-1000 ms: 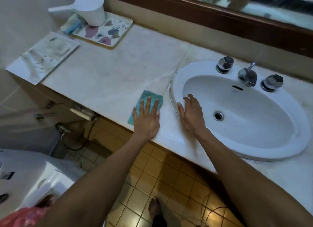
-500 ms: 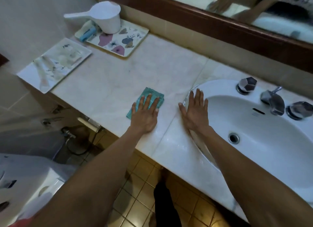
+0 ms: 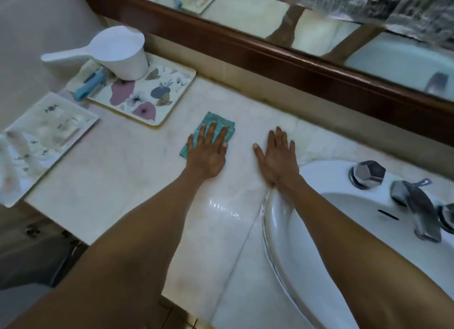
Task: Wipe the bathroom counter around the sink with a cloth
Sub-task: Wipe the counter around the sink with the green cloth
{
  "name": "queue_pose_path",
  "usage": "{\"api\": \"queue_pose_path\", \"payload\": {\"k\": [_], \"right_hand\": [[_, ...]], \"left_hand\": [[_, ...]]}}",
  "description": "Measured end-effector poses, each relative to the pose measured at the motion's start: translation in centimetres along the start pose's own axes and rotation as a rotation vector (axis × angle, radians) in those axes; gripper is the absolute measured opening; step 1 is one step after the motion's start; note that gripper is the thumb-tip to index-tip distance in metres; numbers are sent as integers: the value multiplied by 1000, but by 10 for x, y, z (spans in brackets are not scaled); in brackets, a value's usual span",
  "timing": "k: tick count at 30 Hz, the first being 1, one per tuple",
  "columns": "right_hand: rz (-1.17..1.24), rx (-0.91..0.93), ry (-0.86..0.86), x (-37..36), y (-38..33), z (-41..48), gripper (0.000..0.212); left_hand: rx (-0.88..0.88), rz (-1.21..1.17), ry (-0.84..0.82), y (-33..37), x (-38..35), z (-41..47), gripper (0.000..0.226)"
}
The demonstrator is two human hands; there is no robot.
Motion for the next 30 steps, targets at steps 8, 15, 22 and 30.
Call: {"api": "queue_pose_path", "payload": {"k": [8, 15, 22, 30], "right_hand": [[-43, -68, 114, -13, -14, 25, 73], [-2, -77, 97, -11, -13, 23, 72], [56, -121, 90, -6, -19, 19, 67], [491, -230, 279, 55, -96, 21, 32]], "left_hand": [[-49, -3, 44, -2, 16, 72, 52], [-124, -7, 175, -1, 7, -12, 51], [-27, -37, 39, -11, 12, 27, 53], [-16, -454, 112, -65, 118, -21, 35]]}}
Point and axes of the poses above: each hand's wrist, its own z-axis towards the middle knuckle, its own x-axis out of the back of the hand, y = z × x, the point moved 10 cm from there along z, towards the middle knuckle, and after that the axes turned 1 degree about -x, right-handed, at the moved point
